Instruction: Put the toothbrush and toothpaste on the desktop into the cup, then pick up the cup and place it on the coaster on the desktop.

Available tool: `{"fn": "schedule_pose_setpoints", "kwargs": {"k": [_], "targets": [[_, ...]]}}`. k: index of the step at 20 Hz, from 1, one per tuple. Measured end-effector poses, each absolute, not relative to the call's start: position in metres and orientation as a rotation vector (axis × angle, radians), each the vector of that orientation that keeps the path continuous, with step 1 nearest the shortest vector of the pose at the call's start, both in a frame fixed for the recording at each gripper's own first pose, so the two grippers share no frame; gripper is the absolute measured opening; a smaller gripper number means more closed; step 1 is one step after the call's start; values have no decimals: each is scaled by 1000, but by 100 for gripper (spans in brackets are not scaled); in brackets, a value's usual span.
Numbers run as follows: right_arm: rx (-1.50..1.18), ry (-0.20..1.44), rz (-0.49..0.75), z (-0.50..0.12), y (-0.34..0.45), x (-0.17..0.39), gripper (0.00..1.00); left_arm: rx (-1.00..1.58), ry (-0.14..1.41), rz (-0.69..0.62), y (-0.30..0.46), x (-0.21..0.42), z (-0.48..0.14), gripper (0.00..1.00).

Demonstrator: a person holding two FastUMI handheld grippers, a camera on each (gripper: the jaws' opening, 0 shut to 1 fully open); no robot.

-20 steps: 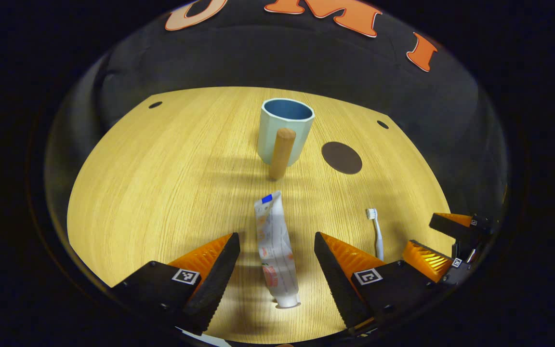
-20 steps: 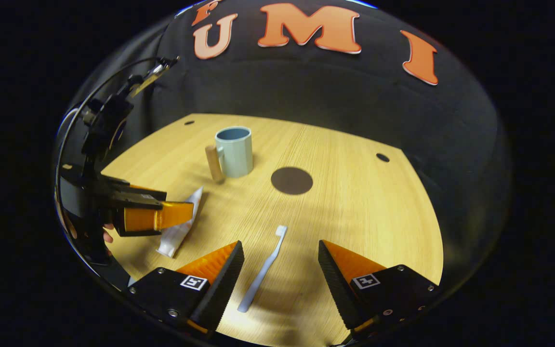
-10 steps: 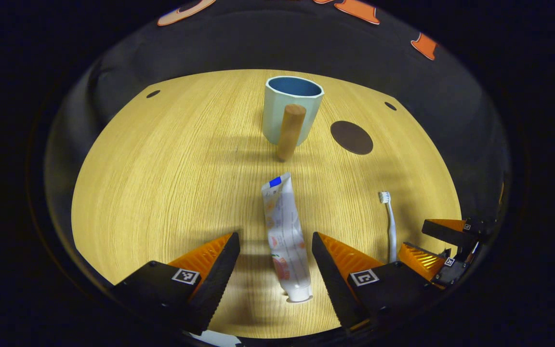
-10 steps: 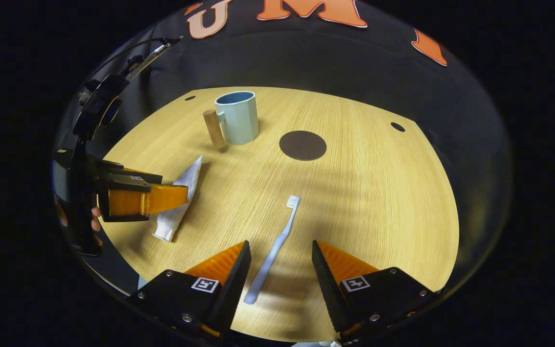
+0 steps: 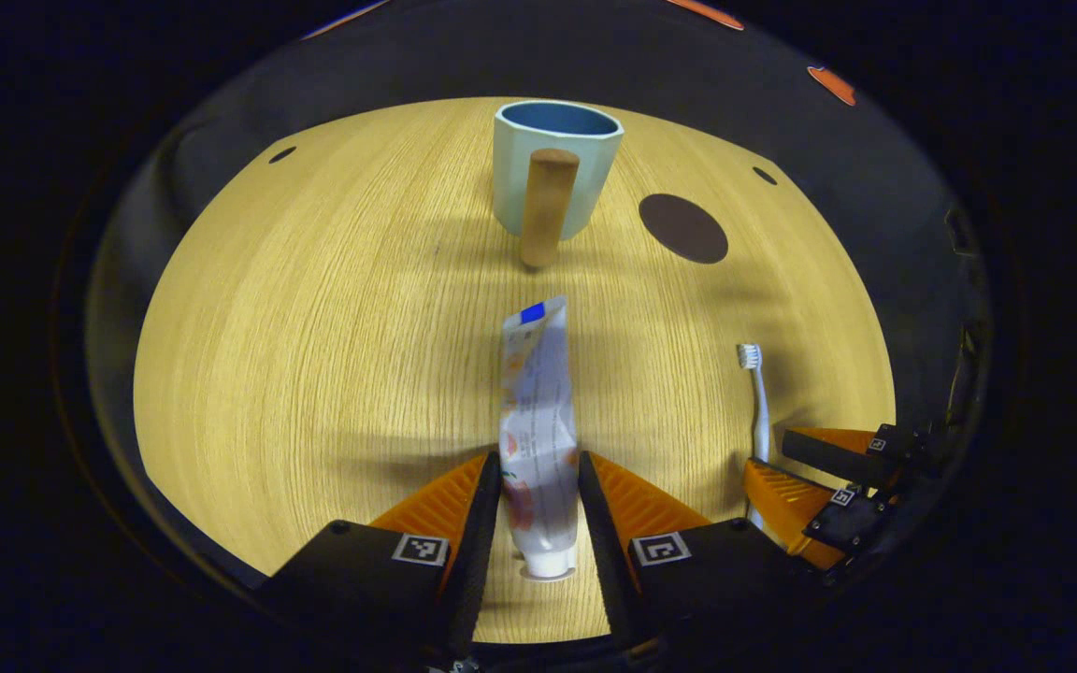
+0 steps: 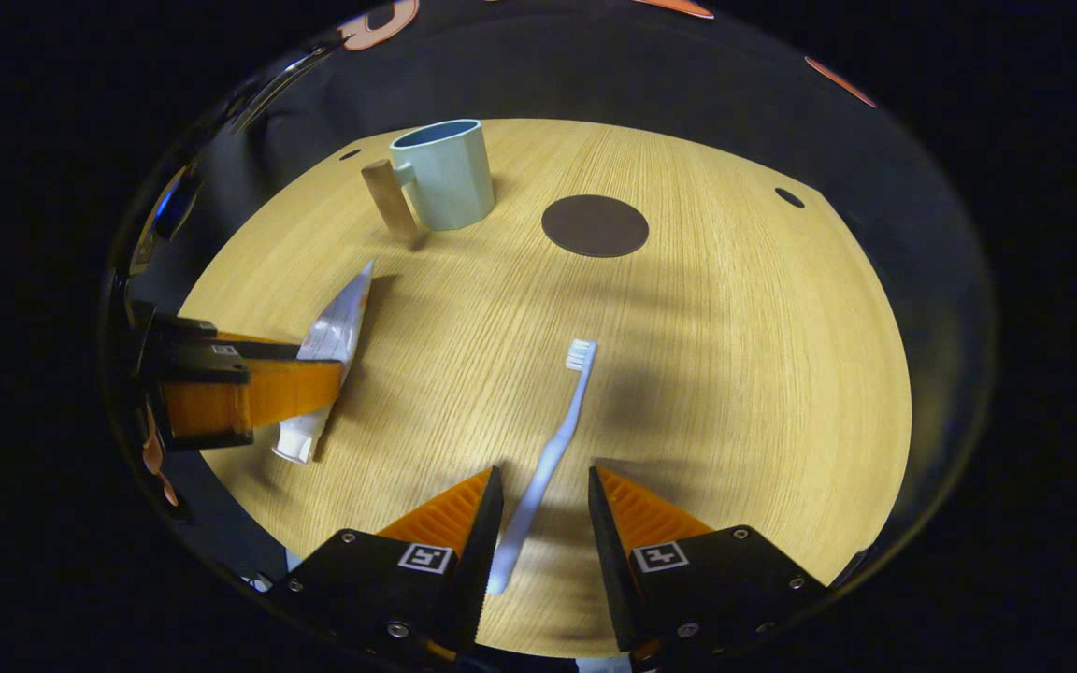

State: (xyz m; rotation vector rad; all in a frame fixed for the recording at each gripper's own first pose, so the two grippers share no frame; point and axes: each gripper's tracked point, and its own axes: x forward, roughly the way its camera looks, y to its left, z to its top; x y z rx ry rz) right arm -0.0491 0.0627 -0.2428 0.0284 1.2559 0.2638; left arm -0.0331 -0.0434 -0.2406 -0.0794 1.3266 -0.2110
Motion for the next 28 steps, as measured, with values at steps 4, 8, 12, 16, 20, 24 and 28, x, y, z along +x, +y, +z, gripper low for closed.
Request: {"fn": "schedule_pose_setpoints", "kwargs": {"k": [4,8,12,16,20,24,28], "targets": [[89,1294,233,-243,62,-45,41,-135,1360,-212,-45,-36,-242,50],[88,1304,209,-245,62,-40,25,-144,1354,-214,-45,-37,-244,48],[98,1298,213,-244,63,-37,8,-146,1338,-226,-47,-39,-246,45],[81,1262,257,-241,69,-38,4,-159,1320,-232,-48,-37,-245,45],[63,1195,284,-234,71,-35,4,-147,1301,-255,-50,-33,-249,32],[111,1120,283,-214,64,-25,4,-160,1255,-249,-48,-32,-246,23],[166,1054,287,-197,52,-18,4,-152,1190,-257,-48,-31,-248,22]]}}
